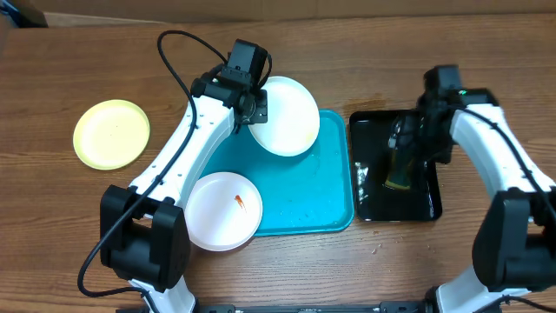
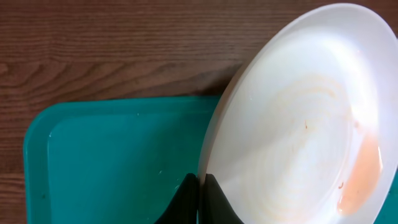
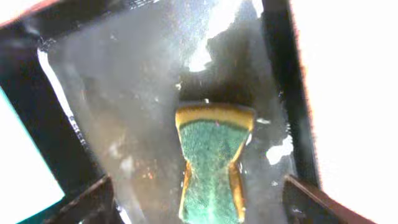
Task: Clean dirty plates on tray and stack at the side
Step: 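Return sponge to black tray and release it with right gripper, then lift the white plate off the tray with left gripper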
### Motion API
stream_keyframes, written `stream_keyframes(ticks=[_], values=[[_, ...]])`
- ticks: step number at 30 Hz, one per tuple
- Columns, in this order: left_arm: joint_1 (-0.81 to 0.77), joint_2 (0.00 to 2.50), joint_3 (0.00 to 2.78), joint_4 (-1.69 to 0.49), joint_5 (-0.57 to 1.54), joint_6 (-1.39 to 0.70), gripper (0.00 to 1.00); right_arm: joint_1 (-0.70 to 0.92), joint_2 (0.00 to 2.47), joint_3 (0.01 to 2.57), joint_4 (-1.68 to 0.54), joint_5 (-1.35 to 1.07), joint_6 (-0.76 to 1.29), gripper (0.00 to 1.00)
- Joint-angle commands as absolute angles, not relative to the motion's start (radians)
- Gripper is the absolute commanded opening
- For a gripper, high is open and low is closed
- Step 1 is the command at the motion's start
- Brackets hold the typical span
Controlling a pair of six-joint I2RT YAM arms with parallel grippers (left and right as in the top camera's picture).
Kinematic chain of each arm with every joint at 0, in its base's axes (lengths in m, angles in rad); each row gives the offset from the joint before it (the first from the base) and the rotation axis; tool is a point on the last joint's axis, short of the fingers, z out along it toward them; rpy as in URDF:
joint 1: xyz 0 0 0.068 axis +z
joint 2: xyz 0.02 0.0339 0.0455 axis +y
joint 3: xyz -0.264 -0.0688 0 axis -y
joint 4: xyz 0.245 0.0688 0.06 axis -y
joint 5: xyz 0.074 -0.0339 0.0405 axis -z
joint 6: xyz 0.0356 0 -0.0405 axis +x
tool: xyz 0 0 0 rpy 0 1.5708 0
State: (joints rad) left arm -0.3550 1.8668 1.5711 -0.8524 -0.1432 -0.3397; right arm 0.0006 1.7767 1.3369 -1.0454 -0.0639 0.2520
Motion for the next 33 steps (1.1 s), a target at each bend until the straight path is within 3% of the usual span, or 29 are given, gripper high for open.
stream_keyframes(ticks=[1,6,8,9,10,12,33], values=[[-0.364,1.832,1.606,-0.837,-0.086,-0.329,0.04,-0.071,1.743,1.376,-1.045,-0.072,0.257,0.94],[-0.391,1.832,1.606,-0.788,-0.085,-0.329,0.04,-0.187,1.751,1.374,-1.014,-0.128,0.266,0.93],[-0.405,1.832,1.606,-0.773,-0.085,-0.329,0.04,-0.224,1.753,1.374,-0.993,-0.157,0.267,0.85],[-0.413,1.832,1.606,-0.767,-0.085,-0.329,0.04,-0.240,1.759,1.374,-0.983,-0.178,0.266,0.71],[-0.420,1.832,1.606,-0.761,-0.085,-0.329,0.04,-0.250,1.765,1.374,-0.978,-0.191,0.266,0.38],[-0.434,1.832,1.606,-0.754,-0.085,-0.337,0.04,-0.258,1.780,1.370,-0.971,-0.180,0.266,0.04],[-0.538,1.832,1.606,-0.646,-0.075,-0.362,0.04,-0.258,1.800,1.130,-0.698,-0.190,0.267,0.04]])
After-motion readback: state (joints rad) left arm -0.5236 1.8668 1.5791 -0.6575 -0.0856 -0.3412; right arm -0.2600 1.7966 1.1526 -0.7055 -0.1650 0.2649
